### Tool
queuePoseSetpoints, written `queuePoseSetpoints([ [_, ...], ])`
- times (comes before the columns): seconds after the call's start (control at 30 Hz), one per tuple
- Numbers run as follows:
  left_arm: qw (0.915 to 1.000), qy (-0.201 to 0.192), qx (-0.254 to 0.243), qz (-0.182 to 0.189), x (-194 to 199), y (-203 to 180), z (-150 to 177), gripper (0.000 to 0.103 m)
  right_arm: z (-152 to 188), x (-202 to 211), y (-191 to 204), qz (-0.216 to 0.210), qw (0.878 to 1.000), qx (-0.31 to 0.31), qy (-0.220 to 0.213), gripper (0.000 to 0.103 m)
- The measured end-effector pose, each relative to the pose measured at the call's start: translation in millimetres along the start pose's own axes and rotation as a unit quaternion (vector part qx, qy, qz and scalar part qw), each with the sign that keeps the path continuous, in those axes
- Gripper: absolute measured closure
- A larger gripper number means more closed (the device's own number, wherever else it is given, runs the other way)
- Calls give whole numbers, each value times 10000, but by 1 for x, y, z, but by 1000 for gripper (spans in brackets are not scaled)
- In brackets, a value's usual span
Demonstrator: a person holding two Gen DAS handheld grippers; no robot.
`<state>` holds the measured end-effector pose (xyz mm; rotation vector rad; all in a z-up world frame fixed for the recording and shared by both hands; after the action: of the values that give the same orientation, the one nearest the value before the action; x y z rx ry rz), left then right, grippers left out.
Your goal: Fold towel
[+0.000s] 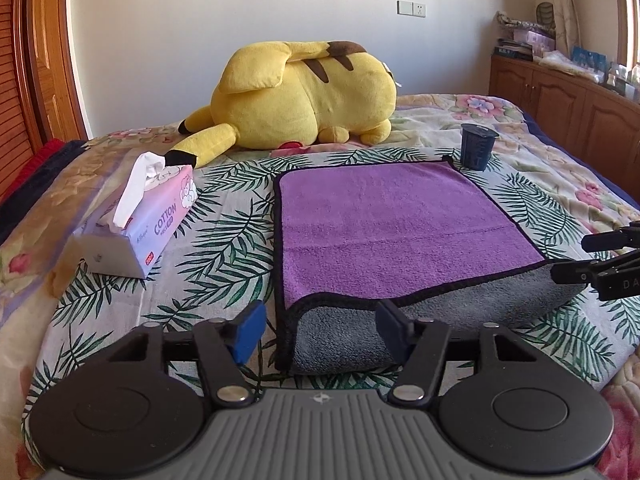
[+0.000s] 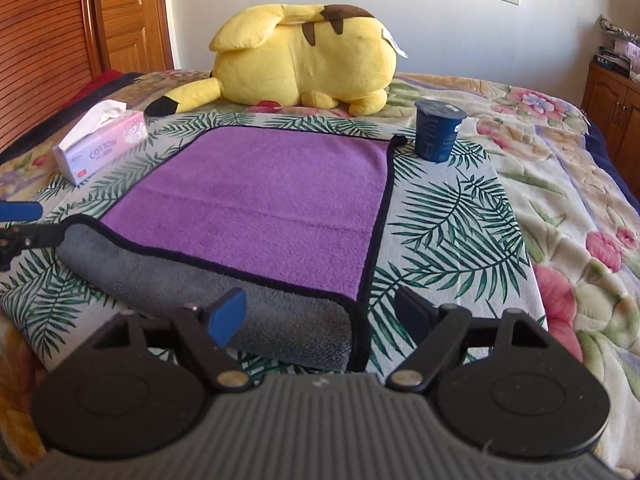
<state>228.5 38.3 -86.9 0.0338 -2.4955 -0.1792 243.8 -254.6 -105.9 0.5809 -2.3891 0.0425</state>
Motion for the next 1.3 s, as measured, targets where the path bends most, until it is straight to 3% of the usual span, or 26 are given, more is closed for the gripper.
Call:
queuePoseSetpoints([
  [0.33,9996,213,171,85,-20,10,0,70,2,-6,-12,-165,9995,-232,144,43],
  [0.57,9985,396,335,145,-28,17,4,86,4,-9,-17,-261,9986,-354,302,50],
  [0.8,9981,485,315,197,-30,15,8,94,5,-8,-17,-385,9979,-375,355,61],
  [1.0,9979,516,312,254,-30,14,11,100,1,-4,-18,-499,9976,-376,298,79],
  [1.23,9977,561,278,253,-33,13,14,100,1,-4,-18,-563,9974,-320,314,84],
  [1.3,9978,563,263,250,-33,13,15,101,1,-4,-17,-555,9975,-293,323,93],
])
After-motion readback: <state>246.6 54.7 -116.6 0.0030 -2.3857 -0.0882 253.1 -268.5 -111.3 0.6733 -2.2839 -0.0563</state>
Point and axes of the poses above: each gripper's, at about its wrist camera, not at the fingertips, and x roughly against the way its jaws point, y to its left, z to its underside, the point moved 2 cm from there along -x, roughly the way its jaws point, and after that the axes turned 9 degrees about -z, right-handed, at the moved point
